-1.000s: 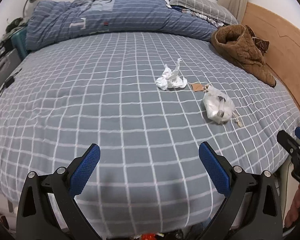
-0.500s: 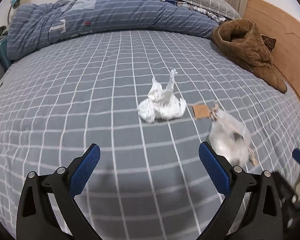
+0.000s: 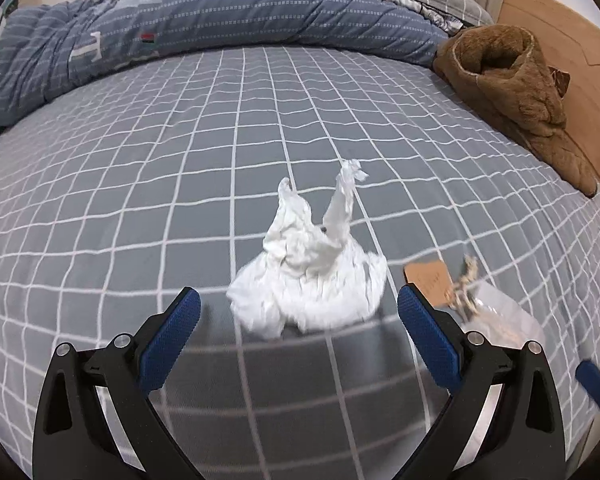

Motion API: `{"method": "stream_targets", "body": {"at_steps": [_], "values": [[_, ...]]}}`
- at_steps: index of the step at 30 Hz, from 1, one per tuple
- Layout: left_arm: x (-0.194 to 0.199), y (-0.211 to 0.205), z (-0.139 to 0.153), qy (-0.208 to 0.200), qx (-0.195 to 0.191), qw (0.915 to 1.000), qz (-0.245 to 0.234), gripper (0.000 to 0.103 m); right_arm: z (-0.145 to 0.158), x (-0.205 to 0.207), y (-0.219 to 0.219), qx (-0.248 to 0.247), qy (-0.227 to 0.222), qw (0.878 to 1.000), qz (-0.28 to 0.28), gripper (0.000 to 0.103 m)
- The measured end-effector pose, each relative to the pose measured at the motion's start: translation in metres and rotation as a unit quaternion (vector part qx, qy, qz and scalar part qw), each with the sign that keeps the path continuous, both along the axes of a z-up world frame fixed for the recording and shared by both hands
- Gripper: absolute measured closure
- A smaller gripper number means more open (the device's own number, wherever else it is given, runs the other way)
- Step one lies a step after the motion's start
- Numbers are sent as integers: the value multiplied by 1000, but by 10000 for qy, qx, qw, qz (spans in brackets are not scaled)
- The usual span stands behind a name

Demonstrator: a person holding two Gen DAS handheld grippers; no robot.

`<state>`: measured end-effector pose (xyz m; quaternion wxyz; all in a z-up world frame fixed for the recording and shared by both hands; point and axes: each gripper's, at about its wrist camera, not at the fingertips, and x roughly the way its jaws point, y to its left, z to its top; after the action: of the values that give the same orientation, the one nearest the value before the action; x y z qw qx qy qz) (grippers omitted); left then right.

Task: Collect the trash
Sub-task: 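Grasp the white tissue with the left tool while the right tool grasps the white pouch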

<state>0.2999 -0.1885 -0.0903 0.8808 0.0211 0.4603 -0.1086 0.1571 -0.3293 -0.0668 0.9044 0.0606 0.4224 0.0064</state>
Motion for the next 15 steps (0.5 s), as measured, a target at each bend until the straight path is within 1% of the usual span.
{"method": "stream_targets", "body": {"at_steps": [3, 6, 7, 8, 9, 10, 12, 14, 15], "values": [[10, -3, -5, 28, -21, 10000, 0, 7, -8, 6, 0, 67, 102, 9999, 22, 21], [18, -8, -11, 73, -8, 10000, -56, 12, -20, 11, -1, 154, 281, 9995, 27, 34], [19, -9, -13, 93, 28, 9999, -92, 17, -23, 12, -2, 184, 335, 9993, 26, 40], [21, -11, -15, 125, 50, 9998, -113, 21, -27, 13, -2, 244, 390, 9989, 47, 44], [24, -11, -19, 175, 66, 9998, -108, 23, -30, 13, -2, 267, 428, 9987, 53, 45], [26, -12, -21, 201, 82, 9997, -97, 27, -32, 13, -1, 242, 446, 9987, 42, 48], [27, -13, -23, 175, 125, 9997, -94, 35, -33, 14, 0, 203, 450, 9988, 56, 51], [28, -15, -25, 138, 226, 9996, -98, 48, -33, 14, 2, 157, 454, 9988, 89, 58], [28, -17, -26, 125, 264, 9995, -127, 52, -33, 14, 3, 160, 463, 9987, 100, 60]]}}
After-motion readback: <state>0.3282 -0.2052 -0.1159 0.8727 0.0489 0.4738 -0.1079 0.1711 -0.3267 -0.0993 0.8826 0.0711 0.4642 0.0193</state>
